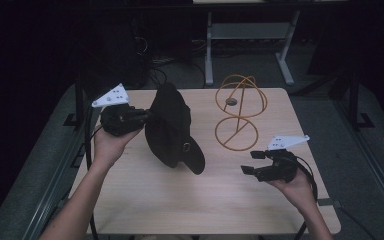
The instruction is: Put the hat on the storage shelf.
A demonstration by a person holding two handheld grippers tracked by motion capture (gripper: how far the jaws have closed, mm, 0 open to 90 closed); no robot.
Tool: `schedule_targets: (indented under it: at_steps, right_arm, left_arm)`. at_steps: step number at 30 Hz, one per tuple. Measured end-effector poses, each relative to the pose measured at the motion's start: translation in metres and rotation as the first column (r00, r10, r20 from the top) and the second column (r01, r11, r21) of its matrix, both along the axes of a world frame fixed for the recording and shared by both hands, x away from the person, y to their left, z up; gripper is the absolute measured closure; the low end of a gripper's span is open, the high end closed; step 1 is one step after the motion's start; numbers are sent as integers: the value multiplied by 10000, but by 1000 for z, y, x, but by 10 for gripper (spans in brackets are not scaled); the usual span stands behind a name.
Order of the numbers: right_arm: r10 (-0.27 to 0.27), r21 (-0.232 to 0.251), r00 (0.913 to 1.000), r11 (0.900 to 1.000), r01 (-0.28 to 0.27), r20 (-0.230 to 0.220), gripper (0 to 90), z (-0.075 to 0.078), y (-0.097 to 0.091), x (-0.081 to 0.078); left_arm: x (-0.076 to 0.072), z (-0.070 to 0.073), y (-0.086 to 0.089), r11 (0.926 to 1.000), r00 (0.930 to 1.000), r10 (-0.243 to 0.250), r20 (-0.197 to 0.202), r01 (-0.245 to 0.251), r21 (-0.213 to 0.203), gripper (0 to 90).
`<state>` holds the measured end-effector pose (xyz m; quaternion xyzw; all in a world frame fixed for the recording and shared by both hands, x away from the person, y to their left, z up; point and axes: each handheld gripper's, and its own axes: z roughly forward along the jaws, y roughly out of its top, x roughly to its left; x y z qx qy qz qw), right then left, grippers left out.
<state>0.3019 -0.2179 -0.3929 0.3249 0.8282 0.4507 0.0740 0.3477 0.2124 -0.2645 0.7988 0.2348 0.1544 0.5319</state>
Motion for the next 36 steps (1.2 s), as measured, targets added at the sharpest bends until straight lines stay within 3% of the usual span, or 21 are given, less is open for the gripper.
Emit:
schedule_targets:
  at_steps: [12,21,36]
  right_arm:
    - [-560,46,9984,9984,560,-99,294,-7,-25,-7]
    - [-853,-34,9963,9963,853,-77,292,-10,-39,-10]
    - [-988,-12,9951,9951,988,6,288,-14,-44,-11]
  left_arm:
    - [20,14,-20,9997,9997,-245,-75,245,-77,867]
    - [31,23,-34,9992,9993,-362,-32,362,152,868]
    - [49,47,-65,9970,9978,-660,59,657,410,868]
